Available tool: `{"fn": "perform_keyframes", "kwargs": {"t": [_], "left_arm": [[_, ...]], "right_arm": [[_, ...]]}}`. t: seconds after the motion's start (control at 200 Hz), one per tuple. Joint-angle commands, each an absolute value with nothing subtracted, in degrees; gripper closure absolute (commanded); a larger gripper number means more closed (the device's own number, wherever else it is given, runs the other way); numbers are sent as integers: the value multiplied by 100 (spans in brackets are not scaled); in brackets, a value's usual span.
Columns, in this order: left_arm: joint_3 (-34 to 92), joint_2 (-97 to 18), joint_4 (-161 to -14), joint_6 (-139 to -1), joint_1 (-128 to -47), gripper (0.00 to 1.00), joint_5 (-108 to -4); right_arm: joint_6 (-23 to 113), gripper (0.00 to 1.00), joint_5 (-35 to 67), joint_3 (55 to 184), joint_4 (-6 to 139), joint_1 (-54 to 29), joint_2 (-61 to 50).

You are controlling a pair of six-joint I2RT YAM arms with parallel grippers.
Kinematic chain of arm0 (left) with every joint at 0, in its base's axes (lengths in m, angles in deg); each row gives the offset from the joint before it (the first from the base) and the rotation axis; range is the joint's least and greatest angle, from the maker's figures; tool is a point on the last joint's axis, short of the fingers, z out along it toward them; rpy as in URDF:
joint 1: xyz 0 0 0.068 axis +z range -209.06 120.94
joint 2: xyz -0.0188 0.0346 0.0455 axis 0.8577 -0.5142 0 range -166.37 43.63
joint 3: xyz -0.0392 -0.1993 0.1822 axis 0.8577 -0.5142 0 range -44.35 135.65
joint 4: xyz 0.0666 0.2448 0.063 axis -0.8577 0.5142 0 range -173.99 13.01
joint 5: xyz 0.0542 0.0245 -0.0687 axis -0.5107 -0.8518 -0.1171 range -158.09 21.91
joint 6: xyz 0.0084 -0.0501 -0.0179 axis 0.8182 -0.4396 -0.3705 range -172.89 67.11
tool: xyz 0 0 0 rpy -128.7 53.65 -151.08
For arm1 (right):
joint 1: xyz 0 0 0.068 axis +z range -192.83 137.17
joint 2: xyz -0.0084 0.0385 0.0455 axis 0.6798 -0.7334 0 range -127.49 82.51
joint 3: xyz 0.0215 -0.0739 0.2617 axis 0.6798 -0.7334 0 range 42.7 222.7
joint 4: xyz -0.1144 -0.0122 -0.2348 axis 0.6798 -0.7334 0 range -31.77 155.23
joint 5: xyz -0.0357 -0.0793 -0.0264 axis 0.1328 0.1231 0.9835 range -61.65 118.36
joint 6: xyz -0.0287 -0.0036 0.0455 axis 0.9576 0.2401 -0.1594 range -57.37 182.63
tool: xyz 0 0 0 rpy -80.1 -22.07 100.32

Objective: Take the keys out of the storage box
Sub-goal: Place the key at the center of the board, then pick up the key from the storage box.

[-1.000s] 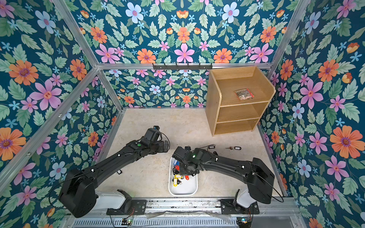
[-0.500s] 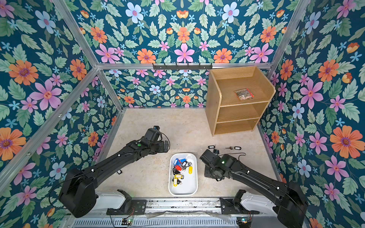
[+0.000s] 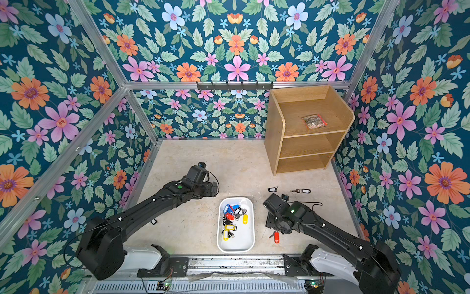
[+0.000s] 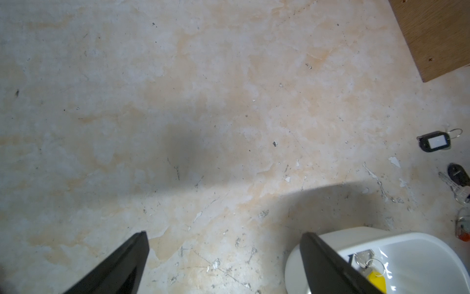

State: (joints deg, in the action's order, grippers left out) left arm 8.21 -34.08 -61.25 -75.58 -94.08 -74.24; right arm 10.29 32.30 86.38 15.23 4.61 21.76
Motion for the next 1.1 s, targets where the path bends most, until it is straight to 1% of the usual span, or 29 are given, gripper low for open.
{"fn": "perform_keyframes", "kwargs": {"t": [0.0,0.105,0.235,0.31,0.355,0.39,0.435,0.48,0.54,0.645,0.72,0.75,0.835,0.935,1.095], "left_arm": [[852,-3432,-6122,-7565,-9417,1,-7478],[856,-3433,-6118,-7565,-9419,1,-7486],[855,-3429,-6115,-7565,-9413,1,-7507],[856,-3428,-6114,-7556,-9414,1,-7512],[864,-3430,-6105,-7556,-9421,1,-7519],[858,-3424,-6105,-7556,-9421,1,-7513],[865,-3414,-6105,-7557,-9425,1,-7513],[865,-3414,-6105,-7556,-9421,1,-7512],[864,-3407,-6113,-7559,-9422,1,-7509],[874,-3399,-6105,-7563,-9425,1,-7512],[874,-3388,-6105,-7556,-9424,1,-7512],[874,-3383,-6105,-7556,-9428,1,-7513],[875,-3380,-6105,-7556,-9423,1,-7513],[874,-3367,-6104,-7556,-9422,1,-7517],[875,-3356,-6105,-7556,-9428,1,-7514]], "right_arm": [[1232,47,3561,9249,1081,507,2020],[1240,60,3503,9830,1196,920,1634],[1220,65,3245,10276,1677,1610,771],[1217,65,3025,10401,2065,1924,290],[1196,63,2914,10434,2298,2043,33],[1199,59,2816,10459,2457,2113,-158],[1200,52,2721,10509,2587,2181,-374],[1217,49,2647,10545,2733,2212,-564],[1224,47,2509,10534,2950,2221,-770],[1257,47,2420,10630,3138,2221,-1055],[1310,49,2376,10732,3152,2221,-1194],[1346,51,2365,10782,3144,2214,-1457],[1427,58,2351,10886,3073,2221,-1713],[1452,64,2317,10930,3046,2221,-1927],[1486,68,2399,10976,2921,2203,-2076]]}}
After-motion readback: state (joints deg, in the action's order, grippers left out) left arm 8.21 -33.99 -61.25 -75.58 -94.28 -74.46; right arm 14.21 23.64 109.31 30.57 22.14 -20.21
